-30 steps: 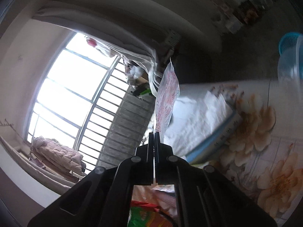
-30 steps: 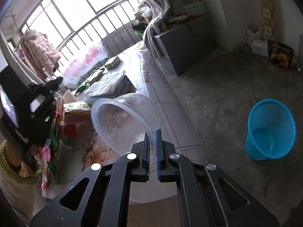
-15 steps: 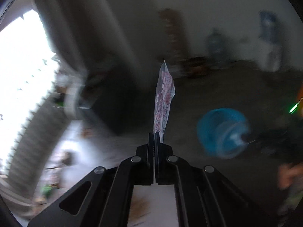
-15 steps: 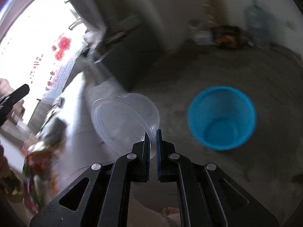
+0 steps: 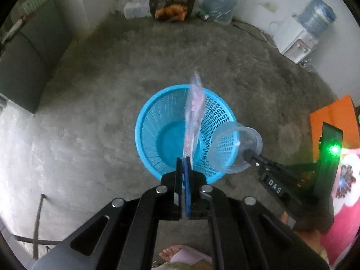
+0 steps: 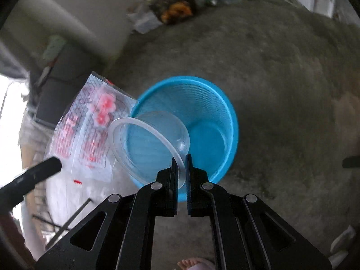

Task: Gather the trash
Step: 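Carry cup and bag to the blue wastebasket and open both tools over it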

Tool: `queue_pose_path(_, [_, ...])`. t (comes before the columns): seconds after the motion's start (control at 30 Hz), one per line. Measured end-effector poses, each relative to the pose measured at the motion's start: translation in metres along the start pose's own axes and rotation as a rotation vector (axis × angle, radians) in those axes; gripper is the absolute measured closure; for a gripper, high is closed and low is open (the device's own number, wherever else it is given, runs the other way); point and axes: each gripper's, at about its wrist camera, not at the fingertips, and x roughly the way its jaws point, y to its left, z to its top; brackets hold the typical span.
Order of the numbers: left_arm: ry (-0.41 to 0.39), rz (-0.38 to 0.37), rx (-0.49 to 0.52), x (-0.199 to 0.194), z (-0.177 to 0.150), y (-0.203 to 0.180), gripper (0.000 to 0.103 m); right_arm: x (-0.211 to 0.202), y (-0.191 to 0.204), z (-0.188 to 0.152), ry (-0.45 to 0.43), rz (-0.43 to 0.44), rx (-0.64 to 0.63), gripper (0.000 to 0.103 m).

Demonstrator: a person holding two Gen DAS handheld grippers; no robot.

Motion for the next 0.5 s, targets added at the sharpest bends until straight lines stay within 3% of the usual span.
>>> queue_pose_path(0.03, [0.019, 0.005, -0.001, 0.01, 0.003, 0.001, 0.09, 0.009, -0.002, 0.004, 0.007, -0.01, 0.017, 0.09])
queue_pose_path(0.1, [0.033, 0.023, -0.011, 0.017, 0.0, 0.007, 0.035, 0.031, -0.007, 0.007, 0.032, -0.016, 0.036, 0.062])
queue_pose_path(0.13, [0.015, 0.04, -0.018, 0.018, -0.001, 0.008, 0.028, 0.042, -0.011, 0.008, 0.038, -0.042, 0.04, 0.049])
queue_pose_path(0.2, [-0.027, 0.069, -0.021, 0.015, -0.009, 0.009, 0.026, 0.052, -0.022, 0.008, 0.054, -0.1, 0.041, 0.047])
queue_pose_path(0.3, [-0.025, 0.044, -0.037, 0.002, -0.015, 0.018, 0.025, 0.049, -0.033, 0.002, 0.063, -0.074, 0.084, 0.047])
queue_pose_path(0.43, [-0.16, 0.06, -0.069, -0.045, -0.025, 0.026, 0.025, 0.025, -0.036, -0.013, 0.049, -0.052, 0.066, 0.047])
queue_pose_path(0.5, [-0.214, 0.052, -0.03, -0.077, -0.035, 0.023, 0.024, 0.01, -0.034, -0.02, 0.037, -0.034, 0.047, 0.047])
